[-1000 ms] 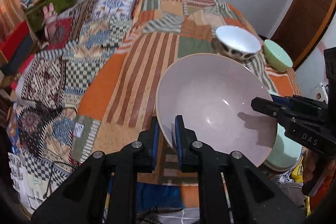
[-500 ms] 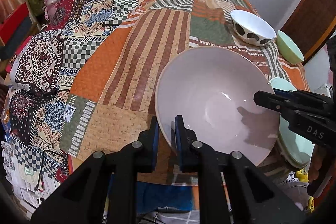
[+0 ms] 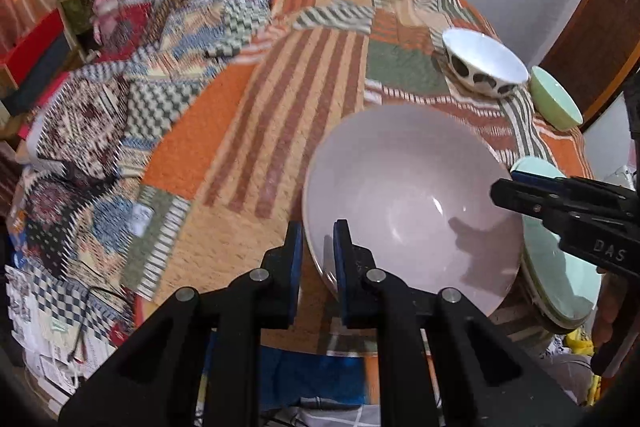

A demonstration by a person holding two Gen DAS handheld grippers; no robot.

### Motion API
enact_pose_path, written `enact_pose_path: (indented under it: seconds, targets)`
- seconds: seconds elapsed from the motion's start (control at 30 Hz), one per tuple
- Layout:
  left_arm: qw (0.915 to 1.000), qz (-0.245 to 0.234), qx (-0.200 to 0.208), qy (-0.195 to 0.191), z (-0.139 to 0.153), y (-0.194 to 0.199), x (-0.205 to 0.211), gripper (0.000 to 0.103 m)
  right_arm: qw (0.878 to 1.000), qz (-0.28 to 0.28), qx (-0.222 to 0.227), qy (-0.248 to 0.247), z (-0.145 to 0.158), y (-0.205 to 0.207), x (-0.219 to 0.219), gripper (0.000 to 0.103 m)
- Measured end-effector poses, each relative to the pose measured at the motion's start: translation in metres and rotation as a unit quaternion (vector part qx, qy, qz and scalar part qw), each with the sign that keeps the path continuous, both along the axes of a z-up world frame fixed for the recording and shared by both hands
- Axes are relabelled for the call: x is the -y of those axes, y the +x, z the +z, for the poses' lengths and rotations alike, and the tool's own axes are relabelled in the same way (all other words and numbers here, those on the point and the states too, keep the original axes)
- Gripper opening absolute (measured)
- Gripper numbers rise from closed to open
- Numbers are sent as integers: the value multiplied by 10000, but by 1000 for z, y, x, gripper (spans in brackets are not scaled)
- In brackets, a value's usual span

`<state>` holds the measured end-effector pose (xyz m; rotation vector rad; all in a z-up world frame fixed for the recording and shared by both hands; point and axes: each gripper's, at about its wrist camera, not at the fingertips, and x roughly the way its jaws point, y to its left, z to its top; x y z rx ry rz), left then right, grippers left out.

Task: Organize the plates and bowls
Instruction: 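Lift and carry the pink bowl over the plate stack, then lower the pink bowl onto the mint green plate and open the right gripper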

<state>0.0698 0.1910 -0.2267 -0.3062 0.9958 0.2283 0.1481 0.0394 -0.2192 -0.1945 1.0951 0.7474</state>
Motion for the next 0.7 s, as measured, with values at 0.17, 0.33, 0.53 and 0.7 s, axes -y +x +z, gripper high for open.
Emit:
enact_pose_path:
  seconds: [0.17, 0.33, 0.53, 0.7]
  targets:
    - [9994, 4, 278, 215, 30, 1, 1, 14, 9993, -38, 336, 188, 22, -3, 10, 39]
    - [9974, -168, 567, 419, 59, 8, 15, 15, 9975, -116, 575, 402, 43, -3, 25, 40]
    - [9920, -533, 976, 593, 97, 29, 43, 27, 9930, -294, 931, 665, 72, 2, 52, 40]
    - [9875, -645, 1319, 565, 122, 55, 56, 44, 9861, -567, 1331, 812, 95, 14, 79, 49]
